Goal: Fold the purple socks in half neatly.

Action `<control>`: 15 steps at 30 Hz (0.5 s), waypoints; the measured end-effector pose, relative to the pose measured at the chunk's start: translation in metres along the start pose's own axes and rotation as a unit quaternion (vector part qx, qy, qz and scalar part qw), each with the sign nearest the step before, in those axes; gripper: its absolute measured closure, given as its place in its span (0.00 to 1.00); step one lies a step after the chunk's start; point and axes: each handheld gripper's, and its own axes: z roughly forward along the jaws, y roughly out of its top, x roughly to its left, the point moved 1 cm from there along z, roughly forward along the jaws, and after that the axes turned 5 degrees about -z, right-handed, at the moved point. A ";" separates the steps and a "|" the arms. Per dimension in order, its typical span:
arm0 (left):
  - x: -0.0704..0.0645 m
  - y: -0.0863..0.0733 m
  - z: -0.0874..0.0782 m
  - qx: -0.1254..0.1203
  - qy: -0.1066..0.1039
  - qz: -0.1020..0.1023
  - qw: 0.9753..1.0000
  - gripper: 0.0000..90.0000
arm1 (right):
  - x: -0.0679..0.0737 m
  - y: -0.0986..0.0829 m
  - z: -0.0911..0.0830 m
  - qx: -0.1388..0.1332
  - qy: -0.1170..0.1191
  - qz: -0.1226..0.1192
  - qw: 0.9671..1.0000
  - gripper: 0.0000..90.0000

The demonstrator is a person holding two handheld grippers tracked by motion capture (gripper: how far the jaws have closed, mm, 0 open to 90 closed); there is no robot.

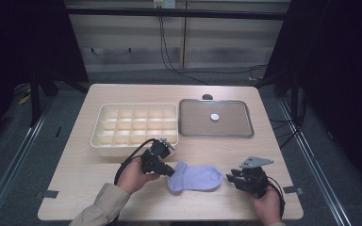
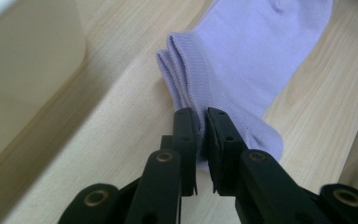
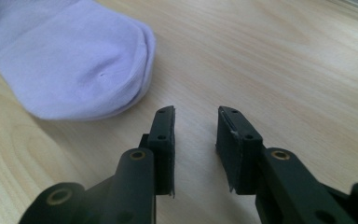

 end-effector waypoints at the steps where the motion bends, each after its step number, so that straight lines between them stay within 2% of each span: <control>1: 0.000 0.000 0.000 -0.002 0.000 0.001 1.000 0.92 | 0.001 0.001 0.001 0.000 0.000 0.000 1.000 0.76; 9: 0.010 -0.005 0.006 0.005 0.014 -0.010 1.000 0.90 | 0.009 0.005 0.005 0.000 0.011 -0.019 1.000 0.78; 11: 0.012 -0.005 0.007 -0.001 0.014 -0.015 1.000 0.89 | 0.009 0.006 0.005 0.001 0.012 -0.020 1.000 0.78; 12: 0.013 -0.006 0.007 -0.002 0.024 -0.010 1.000 0.85 | 0.009 0.006 0.005 0.001 0.012 -0.017 1.000 0.78; 13: 0.014 -0.006 0.007 -0.008 0.031 -0.020 0.999 0.78 | 0.008 0.005 0.005 -0.004 0.015 -0.018 1.000 0.78; 15: 0.014 -0.008 0.008 -0.004 0.036 -0.023 0.999 0.75 | 0.008 0.005 0.005 -0.006 0.016 -0.020 1.000 0.78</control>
